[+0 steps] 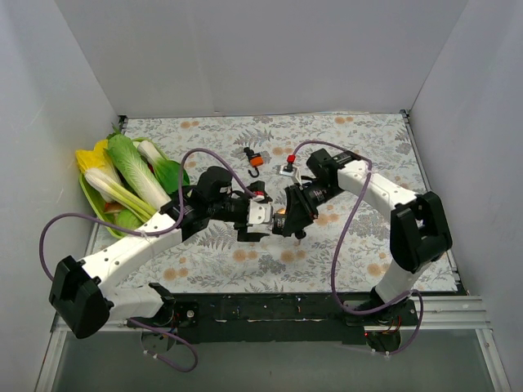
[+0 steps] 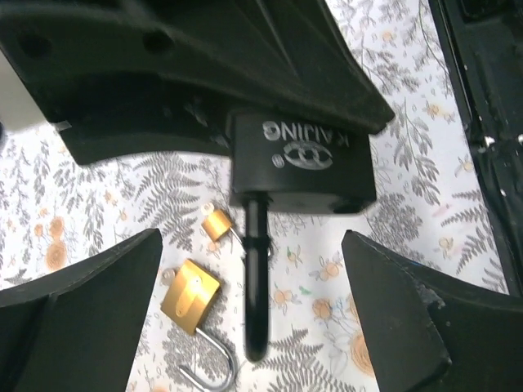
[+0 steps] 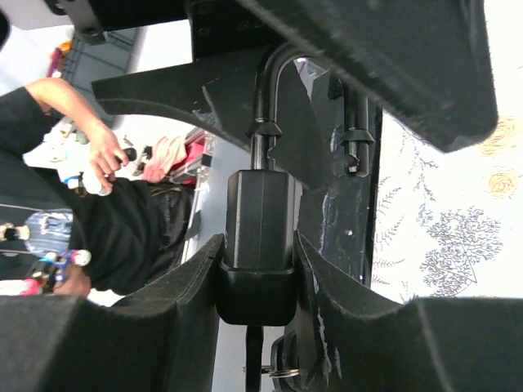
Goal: Lock with the key
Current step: Lock the lock.
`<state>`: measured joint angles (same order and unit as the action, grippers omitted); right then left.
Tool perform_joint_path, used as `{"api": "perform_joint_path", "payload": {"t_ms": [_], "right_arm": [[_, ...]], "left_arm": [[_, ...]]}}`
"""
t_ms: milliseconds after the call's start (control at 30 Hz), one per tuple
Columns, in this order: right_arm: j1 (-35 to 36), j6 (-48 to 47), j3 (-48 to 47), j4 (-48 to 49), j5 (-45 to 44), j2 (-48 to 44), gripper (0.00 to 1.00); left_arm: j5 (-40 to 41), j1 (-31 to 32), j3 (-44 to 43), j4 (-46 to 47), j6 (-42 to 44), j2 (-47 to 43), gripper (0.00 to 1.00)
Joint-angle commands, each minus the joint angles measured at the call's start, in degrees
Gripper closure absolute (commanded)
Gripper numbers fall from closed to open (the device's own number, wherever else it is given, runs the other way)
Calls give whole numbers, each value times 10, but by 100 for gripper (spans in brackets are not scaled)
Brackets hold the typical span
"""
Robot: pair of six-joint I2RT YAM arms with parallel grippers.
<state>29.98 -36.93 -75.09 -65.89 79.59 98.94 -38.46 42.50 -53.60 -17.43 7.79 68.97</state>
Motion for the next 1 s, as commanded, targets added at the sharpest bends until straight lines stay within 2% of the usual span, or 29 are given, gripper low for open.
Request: {"api": "perform_joint_path", "payload": {"t_ms": [0, 100, 233, 367, 400, 500, 600, 833, 867, 900, 967], "right_arm": [[0, 155, 29, 156, -4, -101, 99], [1, 196, 43, 224, -71, -156, 99], [1, 174, 45, 238, -154, -194, 99], [10, 166, 53, 259, -178, -215, 99], [12, 160, 46, 251, -178, -215, 99], [16, 136, 37, 231, -171, -216, 99], [20, 125, 35, 226, -167, -220, 99], [22, 122, 33, 256, -189, -245, 99], [22, 127, 43, 270, -195, -261, 99], [22, 137, 50, 299, -212, -269, 99], [23, 143, 69, 327, -233, -292, 99]], "left_arm": [[12, -7, -20, -89, 35, -39, 6], [0, -26, -23, -119, 12, -54, 9], [-37, -80, -27, -102, -46, -68, 18], [-85, -80, -42, -76, -74, -63, 23], [-90, -80, -43, -62, -103, -62, 24], [-80, -80, -51, -10, -148, -53, 30], [-79, -73, -60, 7, -155, -40, 34], [-101, -49, -62, -23, -154, -36, 67], [-108, -49, -64, -29, -161, -34, 78], [-110, -49, -72, -35, -168, -31, 85], [-119, -49, -87, -57, -187, -21, 93]]}}
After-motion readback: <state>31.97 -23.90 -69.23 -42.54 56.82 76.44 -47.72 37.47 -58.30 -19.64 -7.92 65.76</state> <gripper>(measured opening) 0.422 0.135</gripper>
